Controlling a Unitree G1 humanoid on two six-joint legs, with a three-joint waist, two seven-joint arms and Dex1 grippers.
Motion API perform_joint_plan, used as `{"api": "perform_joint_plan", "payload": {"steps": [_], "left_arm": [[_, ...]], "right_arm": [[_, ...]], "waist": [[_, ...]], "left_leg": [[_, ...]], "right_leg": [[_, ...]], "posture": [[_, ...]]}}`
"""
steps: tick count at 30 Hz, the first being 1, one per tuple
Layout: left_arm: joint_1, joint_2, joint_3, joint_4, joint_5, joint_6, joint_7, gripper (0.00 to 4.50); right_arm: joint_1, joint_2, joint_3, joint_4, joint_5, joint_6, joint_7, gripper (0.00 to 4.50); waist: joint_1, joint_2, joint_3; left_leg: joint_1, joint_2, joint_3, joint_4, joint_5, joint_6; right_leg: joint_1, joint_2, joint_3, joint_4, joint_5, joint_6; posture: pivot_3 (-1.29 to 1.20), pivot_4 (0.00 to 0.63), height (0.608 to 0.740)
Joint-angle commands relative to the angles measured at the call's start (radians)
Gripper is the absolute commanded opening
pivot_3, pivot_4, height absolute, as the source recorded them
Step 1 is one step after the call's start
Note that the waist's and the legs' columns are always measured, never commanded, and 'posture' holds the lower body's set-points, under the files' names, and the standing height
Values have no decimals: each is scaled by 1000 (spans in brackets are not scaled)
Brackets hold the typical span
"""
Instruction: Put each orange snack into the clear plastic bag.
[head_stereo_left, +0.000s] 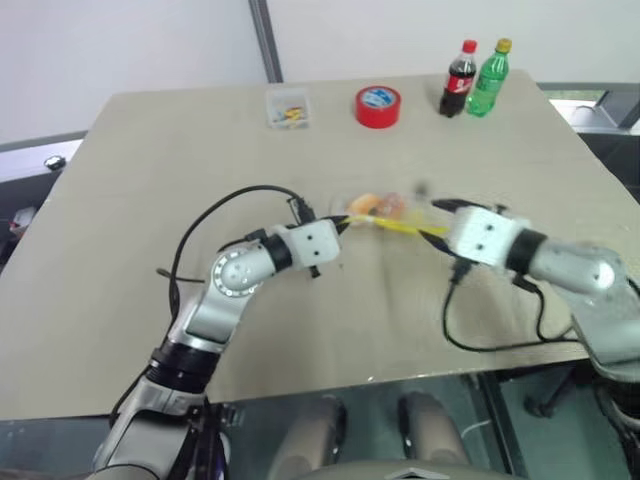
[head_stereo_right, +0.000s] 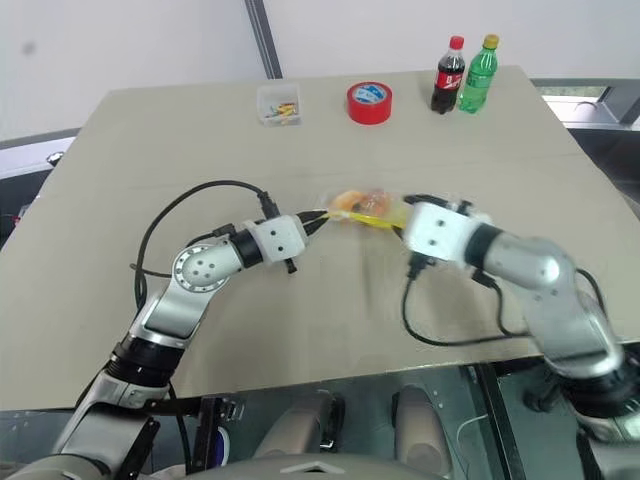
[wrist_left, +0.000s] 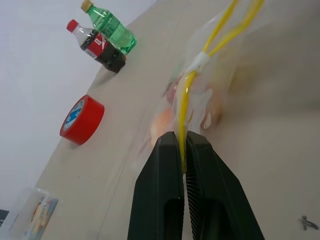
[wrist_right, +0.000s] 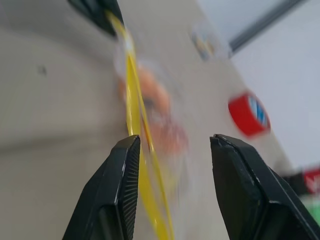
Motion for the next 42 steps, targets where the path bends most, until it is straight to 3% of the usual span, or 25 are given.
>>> {"api": "perform_joint_plan", "payload": {"steps": [1,9,13,24,27,34,42], "left_arm": [[-18,-9,3,-43,-5,17,3,0],[-5,-19,3,-80,3,55,8,0],[6,-21,4,-102,7,74,9,0],[17,-25,5,-122,10,98,21,0],[20,-21,9,-121,7,95,20,0],[22,-16,20,-105,4,91,26,0],[24,10,94,-17,0,84,85,0]], "right_arm": [[-74,48,102,65,-77,-29,-14,2246],[-143,129,169,204,-156,-110,-36,2246],[-151,144,166,226,-170,-135,-41,641],[-148,162,152,230,-187,-144,-47,641],[-148,170,136,229,-184,-130,-56,19],[-140,167,106,216,-180,-102,-59,19],[7,-15,-40,224,-202,-99,-87,19]], "waist": [[2,-1,0],[18,-1,0],[17,-1,0],[17,-1,0],[17,-1,0],[17,-1,0],[23,-1,0]], "left_leg": [[0,0,0,0,0,0],[-1,-1,-1,0,0,0],[-1,-1,-1,0,0,0],[-1,-1,-1,0,0,0],[-1,-1,-1,0,0,0],[-1,-1,-1,0,0,0],[-1,-1,-1,0,0,0]], "right_leg": [[0,0,0,0,0,0],[-1,0,-1,-2,0,0],[-1,0,-1,-2,0,0],[-1,0,-1,-1,0,0],[-1,0,-1,-1,0,0],[-1,0,-1,-1,0,0],[0,-1,-1,-2,0,0]], "posture": [[0,150,713],[0,150,713],[0,150,713],[0,150,713],[0,150,713],[0,150,713],[0,150,713]]}}
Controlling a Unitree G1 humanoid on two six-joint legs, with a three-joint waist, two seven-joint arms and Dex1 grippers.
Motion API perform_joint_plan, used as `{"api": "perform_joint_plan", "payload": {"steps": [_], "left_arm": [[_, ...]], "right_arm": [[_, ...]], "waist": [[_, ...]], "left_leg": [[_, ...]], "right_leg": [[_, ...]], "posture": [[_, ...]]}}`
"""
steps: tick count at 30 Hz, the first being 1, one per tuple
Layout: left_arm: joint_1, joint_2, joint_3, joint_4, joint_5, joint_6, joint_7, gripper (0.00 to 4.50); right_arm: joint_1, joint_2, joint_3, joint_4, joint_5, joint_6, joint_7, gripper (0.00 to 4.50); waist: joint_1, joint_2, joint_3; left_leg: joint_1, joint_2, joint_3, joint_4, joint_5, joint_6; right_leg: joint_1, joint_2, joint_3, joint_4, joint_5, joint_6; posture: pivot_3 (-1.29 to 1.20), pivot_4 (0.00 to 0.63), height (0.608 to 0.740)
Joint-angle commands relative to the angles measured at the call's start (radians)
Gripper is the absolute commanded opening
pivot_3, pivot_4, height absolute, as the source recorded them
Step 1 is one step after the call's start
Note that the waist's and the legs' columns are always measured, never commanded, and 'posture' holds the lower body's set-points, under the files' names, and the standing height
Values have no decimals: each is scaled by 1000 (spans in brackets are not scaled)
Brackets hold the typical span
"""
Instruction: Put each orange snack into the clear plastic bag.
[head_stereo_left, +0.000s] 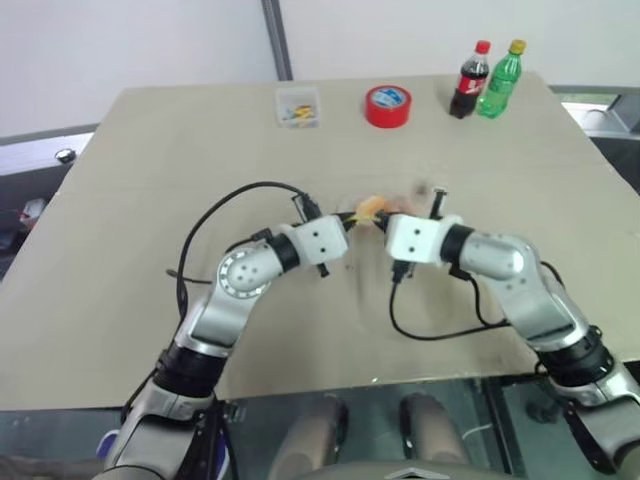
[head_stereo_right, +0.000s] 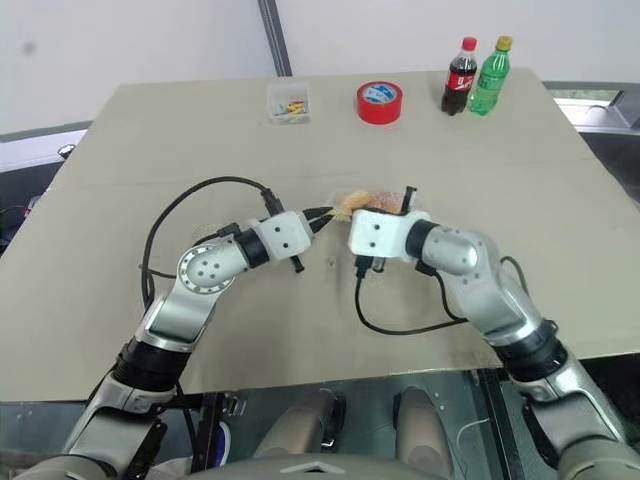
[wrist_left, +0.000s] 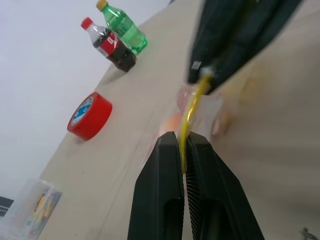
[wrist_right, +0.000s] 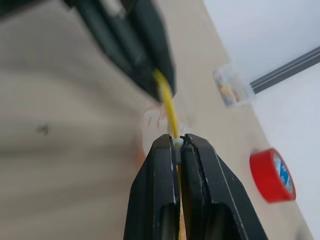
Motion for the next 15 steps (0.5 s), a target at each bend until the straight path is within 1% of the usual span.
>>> {"api": "perform_joint_plan", "payload": {"steps": [1,6,9,11,15], "left_arm": [[-2,41,105,61,1,10,73,0],[-16,54,117,108,-8,-10,95,0],[-22,52,115,121,-16,-17,105,0],[-31,48,113,129,-21,-19,112,0],[-87,53,121,197,-35,-38,127,0]], "right_arm": [[68,-126,-182,24,-30,23,-43,19],[135,-216,-269,41,-22,16,-64,19],[153,-244,-298,56,-14,1,-78,19],[142,-252,-307,70,-14,-3,-92,19],[74,-274,-313,161,-29,-30,-126,19]], "waist": [[1,0,0],[-3,0,0],[-4,0,0],[-4,0,0],[-2,0,0]], "left_leg": [[0,0,0,0,0,0],[0,1,0,-1,0,0],[0,1,1,-1,0,0],[1,1,1,-1,0,0],[1,0,1,-1,0,0]], "right_leg": [[0,0,0,0,0,0],[0,0,0,1,0,0],[0,0,1,0,0,0],[0,0,1,0,0,0],[0,0,1,1,0,0]], "posture": [[0,150,713],[0,150,713],[0,150,713],[0,150,713],[0,150,713]]}}
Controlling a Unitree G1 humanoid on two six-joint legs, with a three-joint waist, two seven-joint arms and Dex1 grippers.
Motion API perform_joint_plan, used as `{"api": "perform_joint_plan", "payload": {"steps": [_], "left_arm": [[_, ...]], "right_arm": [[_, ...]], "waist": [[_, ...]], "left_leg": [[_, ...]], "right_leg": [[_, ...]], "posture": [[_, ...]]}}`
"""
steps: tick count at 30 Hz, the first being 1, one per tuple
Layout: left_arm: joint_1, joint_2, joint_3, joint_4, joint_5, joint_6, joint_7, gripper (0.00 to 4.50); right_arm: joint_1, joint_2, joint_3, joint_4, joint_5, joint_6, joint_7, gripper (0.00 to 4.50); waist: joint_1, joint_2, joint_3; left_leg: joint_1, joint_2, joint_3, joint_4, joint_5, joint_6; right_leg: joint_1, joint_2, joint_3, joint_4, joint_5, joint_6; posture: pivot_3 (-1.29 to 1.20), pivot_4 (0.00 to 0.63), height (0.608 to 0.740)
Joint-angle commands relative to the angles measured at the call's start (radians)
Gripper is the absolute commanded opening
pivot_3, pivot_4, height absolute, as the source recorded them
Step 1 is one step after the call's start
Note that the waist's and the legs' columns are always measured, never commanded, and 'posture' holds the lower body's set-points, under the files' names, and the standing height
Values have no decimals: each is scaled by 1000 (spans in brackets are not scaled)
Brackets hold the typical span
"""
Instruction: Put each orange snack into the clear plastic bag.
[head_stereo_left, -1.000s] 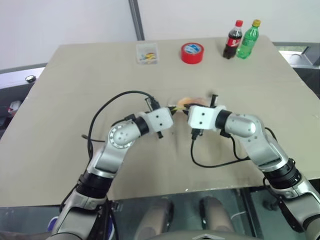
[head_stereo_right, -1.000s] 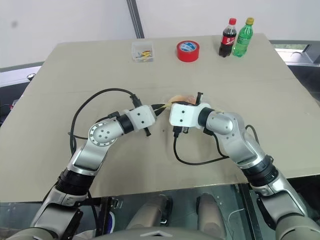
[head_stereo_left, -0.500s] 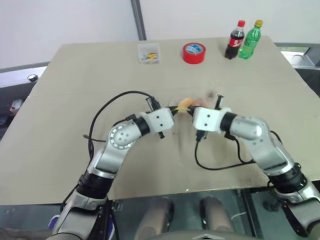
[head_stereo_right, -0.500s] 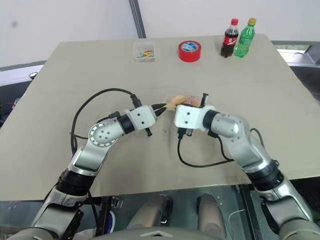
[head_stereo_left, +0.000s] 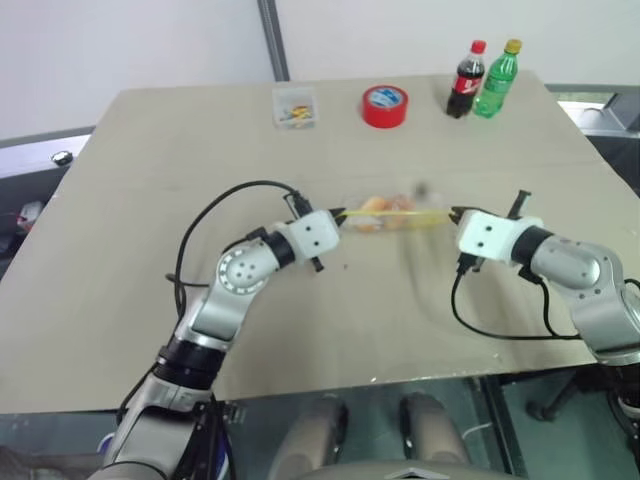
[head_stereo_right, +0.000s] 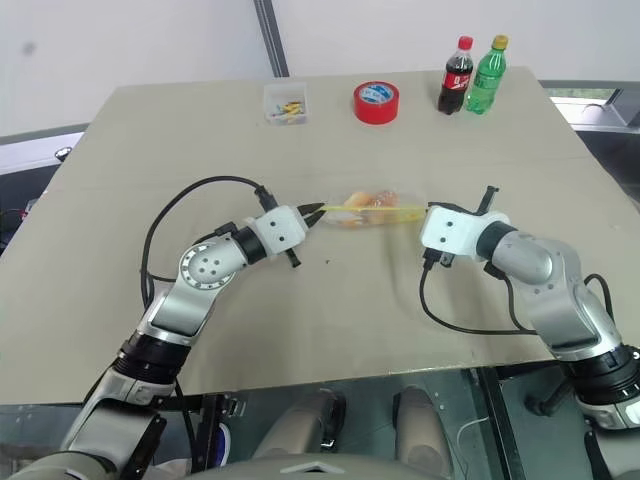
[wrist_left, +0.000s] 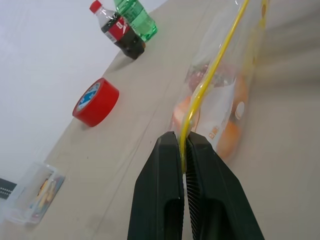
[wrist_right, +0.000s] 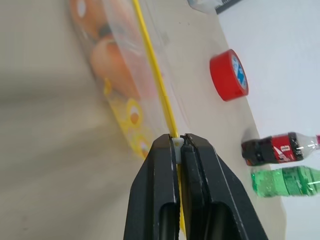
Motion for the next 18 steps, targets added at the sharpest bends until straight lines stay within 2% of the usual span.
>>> {"api": "perform_joint_plan", "payload": {"steps": [1,4,8,11,14,18], "left_arm": [[-53,45,118,83,-5,-1,68,0],[-115,45,121,143,-13,-17,87,0],[-329,59,118,346,-4,-89,130,0],[-402,71,107,433,-8,-151,131,0],[-398,76,109,435,-41,-179,103,0],[-255,92,102,294,-70,-184,56,0]], "right_arm": [[-67,-62,-124,125,-32,14,-62,19],[-147,-54,-106,186,-25,-19,-74,19],[-418,-17,-44,428,-56,-143,-143,19],[-500,-14,-33,517,-51,-207,-156,19],[-477,-22,-62,481,-12,-208,-135,19],[-294,-27,-121,265,99,-129,-53,19]], "waist": [[0,0,0],[0,0,0],[-3,-1,1],[-3,-1,1],[-5,-1,0],[-8,-1,0]], "left_leg": [[0,0,0,0,0,0],[0,0,0,0,0,0],[-1,0,1,1,0,0],[-1,0,0,0,0,0],[-2,0,0,-4,0,0],[-4,0,-1,-5,0,1]], "right_leg": [[0,0,0,0,0,0],[0,0,0,0,0,0],[-1,0,0,0,0,0],[-1,0,0,-1,0,0],[-1,0,0,-7,0,0],[-2,-1,-1,-11,0,0]], "posture": [[0,150,713],[0,150,713],[0,150,713],[0,150,713],[0,150,713],[0,150,713]]}}
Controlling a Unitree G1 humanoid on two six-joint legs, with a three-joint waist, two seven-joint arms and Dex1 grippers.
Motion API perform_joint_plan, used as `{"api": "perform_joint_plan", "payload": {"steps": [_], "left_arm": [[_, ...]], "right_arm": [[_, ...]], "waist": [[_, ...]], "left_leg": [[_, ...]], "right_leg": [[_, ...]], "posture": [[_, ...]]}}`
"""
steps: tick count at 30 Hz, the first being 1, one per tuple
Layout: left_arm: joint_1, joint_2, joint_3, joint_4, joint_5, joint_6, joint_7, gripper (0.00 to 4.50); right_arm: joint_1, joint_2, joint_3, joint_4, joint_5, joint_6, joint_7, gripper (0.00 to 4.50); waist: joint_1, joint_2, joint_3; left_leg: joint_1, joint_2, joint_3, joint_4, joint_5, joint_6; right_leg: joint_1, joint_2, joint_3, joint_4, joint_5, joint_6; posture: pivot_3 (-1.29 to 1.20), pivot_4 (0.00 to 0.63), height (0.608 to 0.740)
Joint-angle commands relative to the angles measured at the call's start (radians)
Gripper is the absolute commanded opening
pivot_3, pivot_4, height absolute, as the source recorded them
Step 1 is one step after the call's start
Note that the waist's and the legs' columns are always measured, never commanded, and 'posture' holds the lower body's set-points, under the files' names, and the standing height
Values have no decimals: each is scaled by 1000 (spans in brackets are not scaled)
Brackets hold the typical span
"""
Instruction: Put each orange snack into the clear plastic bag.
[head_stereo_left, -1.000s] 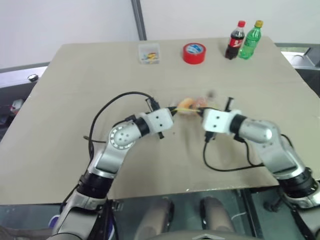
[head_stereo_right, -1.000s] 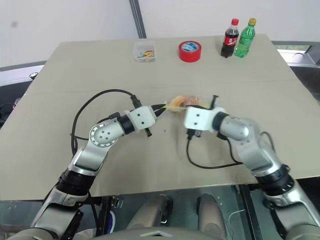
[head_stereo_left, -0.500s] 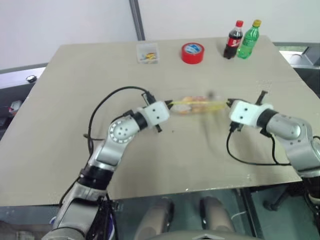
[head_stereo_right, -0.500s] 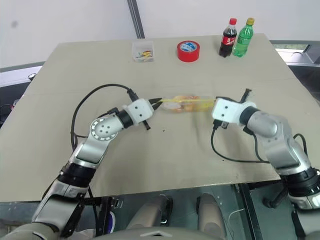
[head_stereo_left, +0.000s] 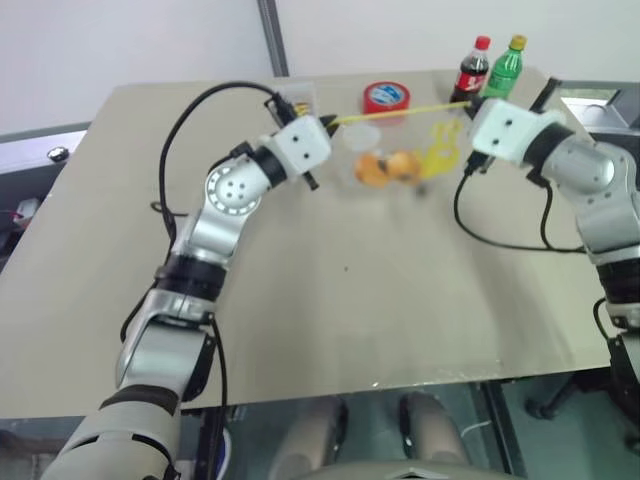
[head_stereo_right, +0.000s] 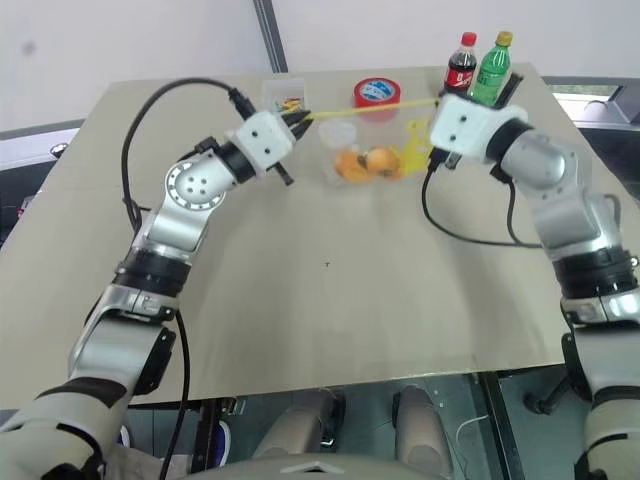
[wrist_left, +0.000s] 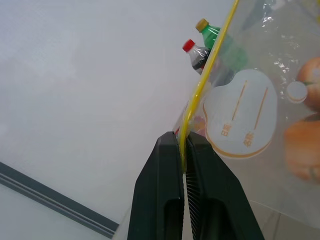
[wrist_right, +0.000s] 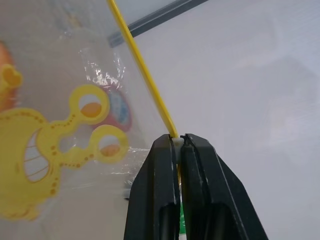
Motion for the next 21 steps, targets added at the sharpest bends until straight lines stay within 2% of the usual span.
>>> {"api": "perform_joint_plan", "payload": {"steps": [1,3,5,8,10,13,14,15,18,21], "left_arm": [[147,72,70,-116,-20,10,-22,0],[237,77,60,-198,-24,25,-41,0],[323,81,48,-276,-35,49,-72,776],[449,88,43,-408,-111,147,-149,1965],[516,103,63,-488,-195,255,-209,2978],[625,145,156,-611,-369,430,-284,4453],[650,160,182,-638,-411,469,-304,4488],[673,178,208,-661,-446,502,-321,4500],[750,245,325,-717,-581,621,-380,4500],[750,276,376,-741,-648,691,-395,4500]], "right_arm": [[160,-51,-146,-169,88,112,56,19],[260,-41,-153,-274,117,163,77,19],[351,-45,-147,-353,123,202,95,0],[471,-36,-159,-455,157,269,115,1041],[544,-41,-193,-504,187,310,136,2013],[671,-56,-298,-566,270,378,178,3545],[700,-60,-327,-580,294,395,192,3756],[729,-64,-357,-591,318,408,207,4433],[851,-55,-527,-638,460,466,275,4433],[896,-60,-603,-670,538,499,303,4433]], "waist": [[-1,0,0],[-2,0,0],[-2,1,0],[4,1,0],[7,1,0],[8,1,0],[8,1,0],[8,1,0],[8,1,0],[10,2,0]], "left_leg": [[-1,0,0,0,0,0],[-1,0,-1,-1,0,0],[-1,0,-1,0,0,0],[2,0,1,3,0,0],[4,0,1,3,0,0],[5,0,0,4,-1,1],[5,0,0,4,-1,1],[5,0,0,4,-1,1],[6,0,0,4,-1,1],[6,1,0,3,-2,3]], "right_leg": [[-1,0,0,0,0,0],[-1,0,0,-1,0,0],[-1,0,0,1,0,0],[1,0,1,6,0,0],[2,0,1,9,0,0],[3,0,1,12,0,0],[3,0,1,12,0,0],[3,0,1,12,0,0],[3,0,1,12,0,0],[4,0,1,11,0,0]], "posture": [[0,150,713],[0,150,713],[0,150,713],[0,150,713],[0,150,713],[0,150,713],[0,150,713],[0,150,713],[0,150,713],[0,150,713]]}}
